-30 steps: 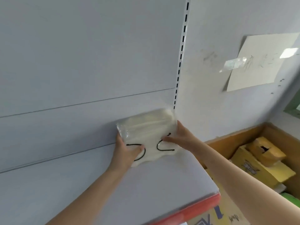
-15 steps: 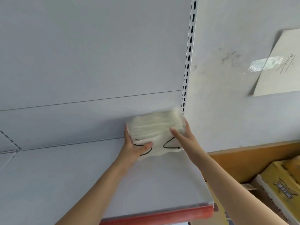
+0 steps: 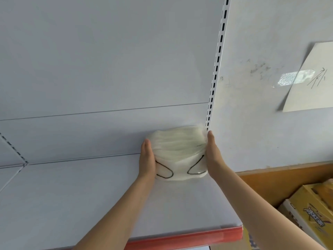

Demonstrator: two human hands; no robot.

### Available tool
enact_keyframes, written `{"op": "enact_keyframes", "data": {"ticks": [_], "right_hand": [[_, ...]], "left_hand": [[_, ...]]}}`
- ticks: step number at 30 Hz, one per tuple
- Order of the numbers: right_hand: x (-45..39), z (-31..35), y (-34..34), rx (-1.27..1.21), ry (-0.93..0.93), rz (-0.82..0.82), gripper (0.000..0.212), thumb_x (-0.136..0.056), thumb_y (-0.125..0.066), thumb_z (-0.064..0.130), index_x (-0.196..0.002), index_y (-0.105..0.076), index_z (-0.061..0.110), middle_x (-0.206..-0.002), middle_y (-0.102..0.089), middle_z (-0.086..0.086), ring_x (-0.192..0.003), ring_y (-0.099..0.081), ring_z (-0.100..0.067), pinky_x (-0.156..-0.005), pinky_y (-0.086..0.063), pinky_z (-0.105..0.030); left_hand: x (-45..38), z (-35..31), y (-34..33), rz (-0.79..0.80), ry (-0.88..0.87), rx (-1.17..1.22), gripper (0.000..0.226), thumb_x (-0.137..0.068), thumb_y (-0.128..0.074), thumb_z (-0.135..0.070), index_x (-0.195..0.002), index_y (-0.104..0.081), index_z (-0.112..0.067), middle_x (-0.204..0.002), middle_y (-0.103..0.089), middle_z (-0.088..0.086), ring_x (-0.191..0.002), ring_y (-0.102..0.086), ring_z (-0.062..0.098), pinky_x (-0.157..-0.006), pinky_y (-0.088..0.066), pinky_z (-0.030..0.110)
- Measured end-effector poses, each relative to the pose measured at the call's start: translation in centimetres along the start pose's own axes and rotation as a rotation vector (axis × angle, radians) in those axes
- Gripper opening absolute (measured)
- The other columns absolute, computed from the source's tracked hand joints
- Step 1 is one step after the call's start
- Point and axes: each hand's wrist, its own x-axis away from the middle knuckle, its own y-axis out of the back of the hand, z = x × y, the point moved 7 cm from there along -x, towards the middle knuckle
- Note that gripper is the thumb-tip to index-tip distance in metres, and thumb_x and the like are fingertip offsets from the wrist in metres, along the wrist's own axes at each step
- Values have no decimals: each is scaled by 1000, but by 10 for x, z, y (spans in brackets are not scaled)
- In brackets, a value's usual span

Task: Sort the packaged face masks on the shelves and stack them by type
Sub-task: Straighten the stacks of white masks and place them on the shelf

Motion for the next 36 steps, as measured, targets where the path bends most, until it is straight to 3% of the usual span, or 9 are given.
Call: {"op": "enact_keyframes", "data": {"ticks": [3,5,8,10,15,19,26,30,36], "right_hand": [[11,19,12,170,151,-137,72,-93,-28,70,-148,-43,26,-154,-42,3,-142,-37,-18,-119,-25,-37],[23,44,16,489,474,-273,62,-102,-24,56,-152,-35,21,-159,-31,3,-147,-25,-14,-119,-18,-32],[36,65,-1,864,876,-303,58,-101,-27,51,-148,-41,20,-156,-37,0,-144,-31,-17,-117,-24,-35],[31,68,-22,1053,1020,-179,58,-100,-28,51,-145,-45,20,-148,-46,0,-136,-41,-19,-111,-31,-35],[11,75,-52,1468,1073,23,78,-95,-8,68,-133,-57,22,-130,-57,3,-121,-53,-20,-100,-41,-35],[0,71,-55,1572,947,110,88,-83,1,73,-132,-53,24,-123,-61,2,-116,-57,-21,-99,-39,-36],[-8,72,-59,1580,923,173,84,-85,-4,73,-87,-69,20,-104,-56,-1,-108,-48,-19,-93,-40,-35],[-2,69,-55,1555,980,97,68,-94,-15,68,-79,-57,17,-76,-59,1,-80,-61,-25,-68,-43,-34],[3,67,-56,1527,1106,6,57,-96,-19,59,-62,-41,19,-45,-51,-3,-43,-54,-32,-43,-33,-30]], "left_hand": [[19,-29,18,-171,-152,-120,74,-99,-32,-65,-154,-36,-15,-152,-40,-8,-147,-34,17,-119,-26,31],[47,-62,27,-233,-495,-404,76,-96,-34,-59,-157,-30,-13,-161,-33,1,-153,-24,18,-124,-20,36],[72,-69,6,-60,-1091,-996,82,-92,-52,-56,-156,-34,-8,-164,-29,11,-156,-19,27,-127,-11,49],[68,-60,-11,40,-1207,-1242,86,-88,-55,-63,-155,-38,-12,-164,-32,11,-154,-23,30,-124,-16,57],[36,-53,-36,176,-987,-1578,96,-79,-39,-76,-158,-32,-21,-162,-36,11,-150,-33,29,-122,-26,50],[16,-65,-48,234,-827,-1687,106,-81,-53,-79,-161,-13,-22,-161,-25,9,-148,-27,29,-120,-24,40],[-2,-73,-59,343,-692,-1745,98,-68,-58,-88,-134,-49,-15,-130,-50,4,-123,-42,26,-101,-29,39],[-1,-72,-63,413,-692,-1759,86,-68,-59,-88,-113,-59,-14,-118,-53,2,-118,-41,25,-99,-29,37],[0,-74,-64,598,-531,-1650,87,-67,-76,-74,-128,-48,-19,-114,-65,-2,-104,-63,24,-86,-50,36]]}}
